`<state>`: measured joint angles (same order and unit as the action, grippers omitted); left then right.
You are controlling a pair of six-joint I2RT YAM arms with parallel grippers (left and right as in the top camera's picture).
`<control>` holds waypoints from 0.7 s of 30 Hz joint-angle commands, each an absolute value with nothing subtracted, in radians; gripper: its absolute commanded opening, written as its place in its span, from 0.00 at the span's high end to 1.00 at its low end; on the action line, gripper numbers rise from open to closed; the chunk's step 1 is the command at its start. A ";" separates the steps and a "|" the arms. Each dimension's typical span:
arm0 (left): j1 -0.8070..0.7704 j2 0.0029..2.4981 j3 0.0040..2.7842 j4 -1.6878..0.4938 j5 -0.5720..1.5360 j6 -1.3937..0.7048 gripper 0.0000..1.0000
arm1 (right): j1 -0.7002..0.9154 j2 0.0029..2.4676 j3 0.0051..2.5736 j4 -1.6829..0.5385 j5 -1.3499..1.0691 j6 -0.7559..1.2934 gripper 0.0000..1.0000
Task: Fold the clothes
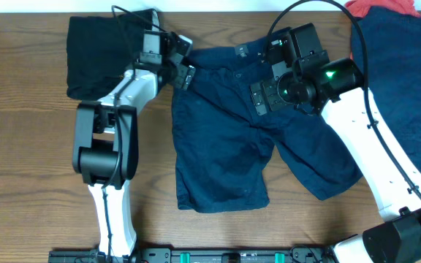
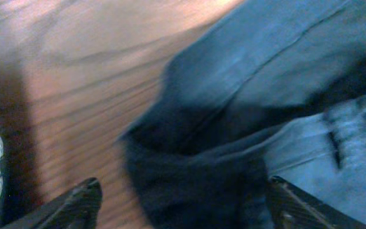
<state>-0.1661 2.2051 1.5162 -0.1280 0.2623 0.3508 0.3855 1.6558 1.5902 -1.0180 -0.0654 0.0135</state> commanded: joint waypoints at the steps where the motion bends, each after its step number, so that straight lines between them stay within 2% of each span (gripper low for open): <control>1: -0.196 2.244 1.538 -0.115 0.303 0.362 0.25 | 0.384 1.654 1.591 -1.013 -0.052 -0.001 0.01; 5: -0.202 2.262 1.538 -0.110 0.294 0.361 0.32 | 0.384 1.654 1.591 -1.015 -0.053 0.000 0.01; 6: -0.200 2.265 1.538 -0.109 0.285 0.361 0.37 | 0.384 1.654 1.591 -1.015 -0.053 0.005 0.01; 12: -0.173 2.262 1.538 -0.088 0.187 0.254 0.92 | 0.384 1.654 1.591 -1.013 -0.053 0.006 0.01; 21: -0.116 2.109 1.538 -0.237 0.139 0.038 0.94 | 0.387 1.654 1.591 -1.007 -0.057 0.031 0.01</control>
<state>-0.1452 2.2097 1.5227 -0.1894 0.1829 0.1448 0.3855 1.6558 1.5902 -1.0080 -0.0593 0.0143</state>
